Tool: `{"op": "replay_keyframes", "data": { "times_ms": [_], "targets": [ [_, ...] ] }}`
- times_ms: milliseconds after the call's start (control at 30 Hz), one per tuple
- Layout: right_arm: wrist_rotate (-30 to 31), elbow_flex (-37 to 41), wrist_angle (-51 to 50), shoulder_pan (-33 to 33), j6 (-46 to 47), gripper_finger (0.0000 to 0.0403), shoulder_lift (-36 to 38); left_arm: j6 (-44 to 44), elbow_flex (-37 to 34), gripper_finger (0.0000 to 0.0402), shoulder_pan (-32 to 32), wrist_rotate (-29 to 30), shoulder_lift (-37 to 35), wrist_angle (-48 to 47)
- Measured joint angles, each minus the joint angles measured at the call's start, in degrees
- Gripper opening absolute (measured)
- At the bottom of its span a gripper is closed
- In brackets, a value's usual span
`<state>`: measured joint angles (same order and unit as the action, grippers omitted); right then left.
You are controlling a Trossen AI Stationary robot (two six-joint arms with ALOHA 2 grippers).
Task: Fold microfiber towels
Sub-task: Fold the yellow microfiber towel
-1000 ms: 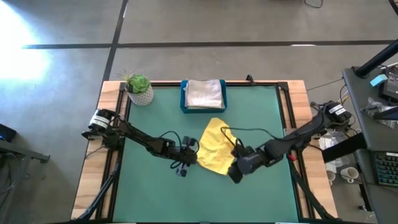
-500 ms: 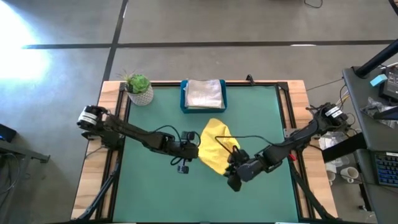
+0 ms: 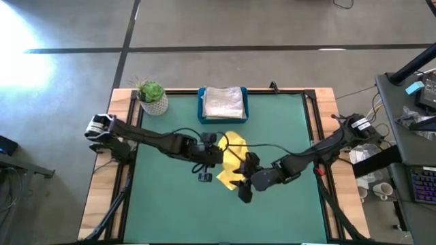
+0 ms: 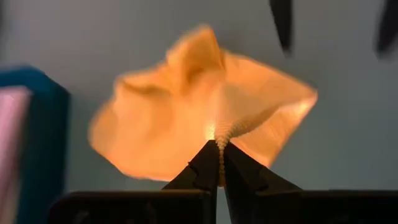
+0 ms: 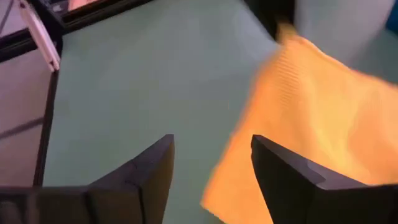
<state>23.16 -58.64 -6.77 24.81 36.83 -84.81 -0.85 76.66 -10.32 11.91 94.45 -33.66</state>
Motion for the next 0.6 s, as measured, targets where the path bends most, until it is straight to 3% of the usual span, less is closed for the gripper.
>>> {"op": "replay_keyframes", "data": {
  "times_ms": [133, 333, 600],
  "targets": [
    [2.6, -4.7, -1.0, -0.7, -3.9, 0.0205, -2.4, -2.4, 2.8, 0.0, 1.9, 0.2, 0.6, -0.2],
    [11.3, -13.4, -13.4, -1.1, -1.0, 0.0206, -6.8, -2.5, 3.7, 0.0, 2.7, 0.2, 0.7, -4.8],
    [12.9, -22.5, -20.7, -1.6, 3.8, 0.0198, -16.2, -2.3, 4.8, 0.0, 2.7, 0.0, 0.4, -6.5]
  ]
}}
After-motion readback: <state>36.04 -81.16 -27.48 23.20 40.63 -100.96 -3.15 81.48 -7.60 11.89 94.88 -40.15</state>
